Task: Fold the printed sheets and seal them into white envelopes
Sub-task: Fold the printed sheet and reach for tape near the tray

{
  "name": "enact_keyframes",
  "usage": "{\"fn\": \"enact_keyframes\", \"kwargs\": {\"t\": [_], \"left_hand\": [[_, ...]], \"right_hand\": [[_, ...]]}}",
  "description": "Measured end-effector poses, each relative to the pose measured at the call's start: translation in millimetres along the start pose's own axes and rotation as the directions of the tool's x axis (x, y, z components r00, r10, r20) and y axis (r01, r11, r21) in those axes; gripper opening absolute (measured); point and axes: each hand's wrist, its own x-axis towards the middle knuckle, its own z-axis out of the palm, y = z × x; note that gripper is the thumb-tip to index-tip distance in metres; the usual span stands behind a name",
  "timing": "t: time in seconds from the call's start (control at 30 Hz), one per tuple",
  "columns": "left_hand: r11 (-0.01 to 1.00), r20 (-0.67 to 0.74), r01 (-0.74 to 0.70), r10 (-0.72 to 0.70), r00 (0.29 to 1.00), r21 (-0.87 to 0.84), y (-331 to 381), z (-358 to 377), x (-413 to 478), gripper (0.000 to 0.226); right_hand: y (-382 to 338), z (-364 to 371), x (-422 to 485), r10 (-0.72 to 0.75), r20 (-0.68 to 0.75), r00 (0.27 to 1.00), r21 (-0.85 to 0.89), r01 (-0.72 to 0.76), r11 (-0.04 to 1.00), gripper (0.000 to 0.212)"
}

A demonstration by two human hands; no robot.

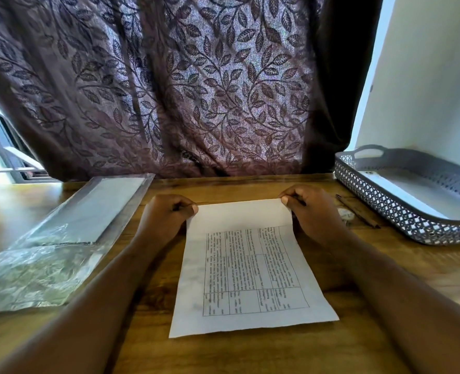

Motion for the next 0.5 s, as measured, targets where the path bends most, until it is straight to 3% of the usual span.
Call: {"fn": "enact_keyframes", "kwargs": {"t": [0.17, 0.27, 0.37, 0.5], "left_hand": [[0.994, 0.037, -0.006, 0.01, 0.999, -0.107, -1.0, -4.2, 2.5, 0.014], [0.992, 0.017, -0.033, 0.035, 0.999, -0.124, 0.0, -7.6, 1.3, 0.019], [0.985, 0.003, -0.034, 0.035, 0.999, -0.169, 1.4, -7.3, -1.4, 0.02], [0.894, 0.105, 0.101, -0.061, 0.993, -0.437, 8.2, -3.1, -6.5, 0.011]], "right_hand": [[2.7, 1.6, -0.3, 0.065, 0.032, 0.997, 0.08, -0.068, 0.994, 0.012], [5.6, -2.9, -1.2, 0.194, 0.167, 0.967, 0.291, -0.237, 0.927, 0.015], [5.2, -9.7, -4.0, 0.194, 0.336, 0.922, 0.417, -0.33, 0.847, 0.012], [12.5, -8.5, -1.9, 0.22, 0.324, 0.92, 0.471, -0.359, 0.806, 0.018]]}}
